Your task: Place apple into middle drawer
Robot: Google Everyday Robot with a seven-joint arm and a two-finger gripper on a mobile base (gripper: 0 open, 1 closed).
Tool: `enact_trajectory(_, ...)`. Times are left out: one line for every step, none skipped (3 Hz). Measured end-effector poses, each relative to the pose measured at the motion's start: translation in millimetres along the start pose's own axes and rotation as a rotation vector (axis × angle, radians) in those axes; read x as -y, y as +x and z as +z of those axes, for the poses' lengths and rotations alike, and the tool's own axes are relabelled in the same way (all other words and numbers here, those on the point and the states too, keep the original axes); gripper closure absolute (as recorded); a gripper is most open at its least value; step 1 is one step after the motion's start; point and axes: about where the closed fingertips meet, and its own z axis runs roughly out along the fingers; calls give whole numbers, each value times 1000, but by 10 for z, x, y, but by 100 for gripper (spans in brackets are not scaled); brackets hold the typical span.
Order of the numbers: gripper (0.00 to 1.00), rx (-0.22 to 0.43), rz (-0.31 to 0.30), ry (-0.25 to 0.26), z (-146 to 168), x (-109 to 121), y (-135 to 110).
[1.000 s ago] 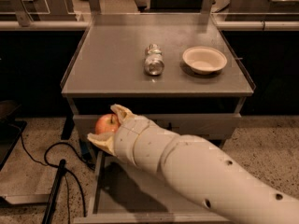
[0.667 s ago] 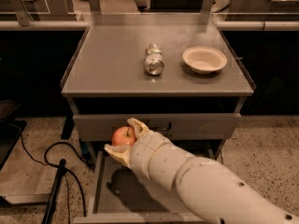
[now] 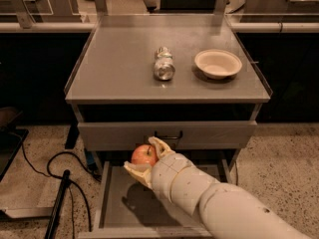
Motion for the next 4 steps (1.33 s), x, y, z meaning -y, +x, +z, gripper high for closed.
enact_trajectory(100,-12,49,8,47,-29,263)
enact_trajectory(100,-22,141,32,217,98,904)
enact_trajectory(100,-22,141,32,217,98,904)
enact_trajectory(100,-36,137,37,254,95,977)
